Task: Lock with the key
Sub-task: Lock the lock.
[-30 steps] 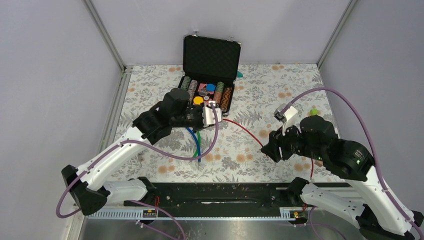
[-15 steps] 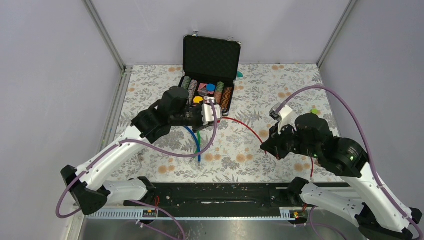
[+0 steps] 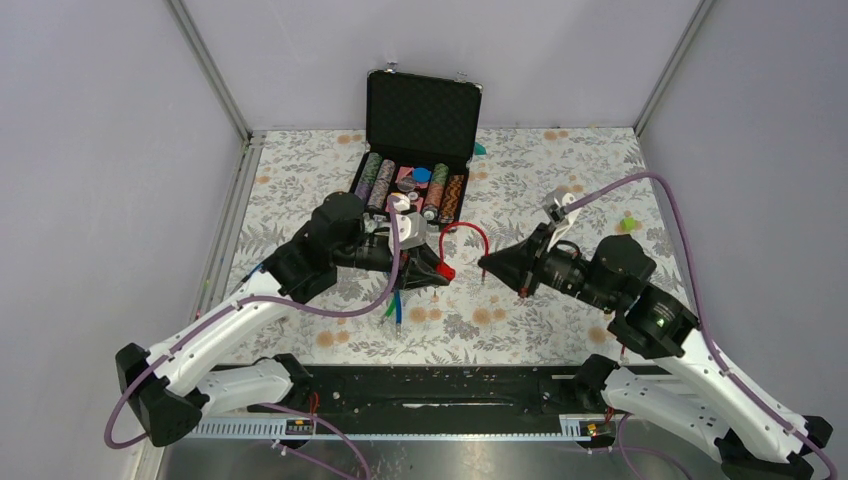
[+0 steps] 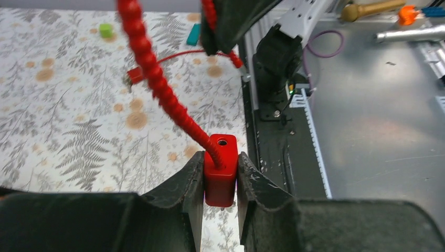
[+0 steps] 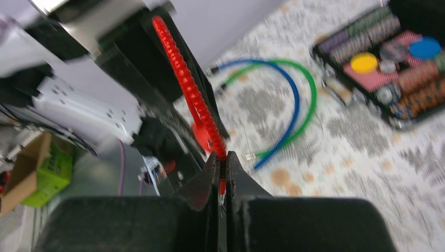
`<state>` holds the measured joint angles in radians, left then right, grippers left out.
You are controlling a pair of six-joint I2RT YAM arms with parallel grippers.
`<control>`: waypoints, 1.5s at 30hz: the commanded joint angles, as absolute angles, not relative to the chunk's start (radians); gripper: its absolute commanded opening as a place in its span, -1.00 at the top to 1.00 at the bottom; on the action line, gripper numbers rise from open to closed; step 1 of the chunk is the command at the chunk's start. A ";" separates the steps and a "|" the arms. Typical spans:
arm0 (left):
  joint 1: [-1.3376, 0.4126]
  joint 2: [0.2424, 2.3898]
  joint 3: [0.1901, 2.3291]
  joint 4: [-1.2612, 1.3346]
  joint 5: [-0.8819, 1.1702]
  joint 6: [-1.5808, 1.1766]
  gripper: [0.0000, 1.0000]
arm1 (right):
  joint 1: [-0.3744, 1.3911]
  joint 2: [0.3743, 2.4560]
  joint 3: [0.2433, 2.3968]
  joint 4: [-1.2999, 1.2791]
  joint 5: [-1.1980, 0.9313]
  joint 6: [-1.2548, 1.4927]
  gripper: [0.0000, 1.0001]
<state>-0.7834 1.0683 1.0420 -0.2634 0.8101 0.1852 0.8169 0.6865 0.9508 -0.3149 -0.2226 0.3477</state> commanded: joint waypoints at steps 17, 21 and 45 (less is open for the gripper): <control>-0.807 1.089 1.018 0.186 0.873 -0.153 1.00 | 0.819 0.790 0.921 0.179 -0.310 0.399 1.00; -0.807 1.092 1.026 0.205 0.860 -0.172 1.00 | 0.820 0.780 0.922 0.125 -0.303 0.368 1.00; -0.806 1.069 1.004 0.344 0.839 -0.213 1.00 | 0.825 0.809 0.915 -0.027 -0.285 0.292 1.00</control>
